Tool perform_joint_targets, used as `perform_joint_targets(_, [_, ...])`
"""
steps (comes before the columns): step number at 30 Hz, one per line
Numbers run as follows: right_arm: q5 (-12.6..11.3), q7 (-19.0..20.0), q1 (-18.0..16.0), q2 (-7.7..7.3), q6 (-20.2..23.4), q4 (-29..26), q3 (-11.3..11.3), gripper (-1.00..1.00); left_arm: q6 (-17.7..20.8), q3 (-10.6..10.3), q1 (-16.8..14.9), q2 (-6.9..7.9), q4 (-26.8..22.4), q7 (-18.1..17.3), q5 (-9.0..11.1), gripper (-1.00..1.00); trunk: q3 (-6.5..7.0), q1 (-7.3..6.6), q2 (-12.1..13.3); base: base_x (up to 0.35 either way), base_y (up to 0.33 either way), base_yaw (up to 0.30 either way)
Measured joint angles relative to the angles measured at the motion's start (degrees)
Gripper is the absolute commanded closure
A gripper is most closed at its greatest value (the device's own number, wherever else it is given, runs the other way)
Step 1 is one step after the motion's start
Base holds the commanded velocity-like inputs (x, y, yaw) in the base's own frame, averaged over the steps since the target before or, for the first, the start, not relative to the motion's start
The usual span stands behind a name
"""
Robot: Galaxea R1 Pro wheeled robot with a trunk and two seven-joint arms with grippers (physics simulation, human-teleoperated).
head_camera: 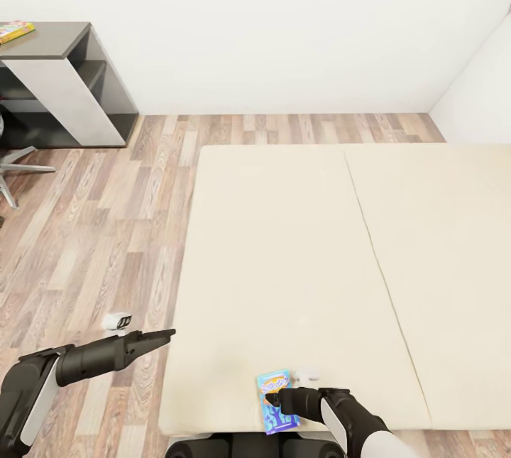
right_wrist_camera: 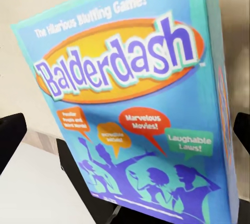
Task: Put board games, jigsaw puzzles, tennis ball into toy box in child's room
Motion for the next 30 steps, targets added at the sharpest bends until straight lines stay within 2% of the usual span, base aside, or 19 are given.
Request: perform_joint_targets(30, [0.05,-0.01,0.03,0.00,-0.01,0.00,-0.08,-1.00,-0.03,0.00,0.00,0.01,0.00,-1.14,-0.16,-1.00,0.00,0.00,0.00,0.000,0.163,0.000])
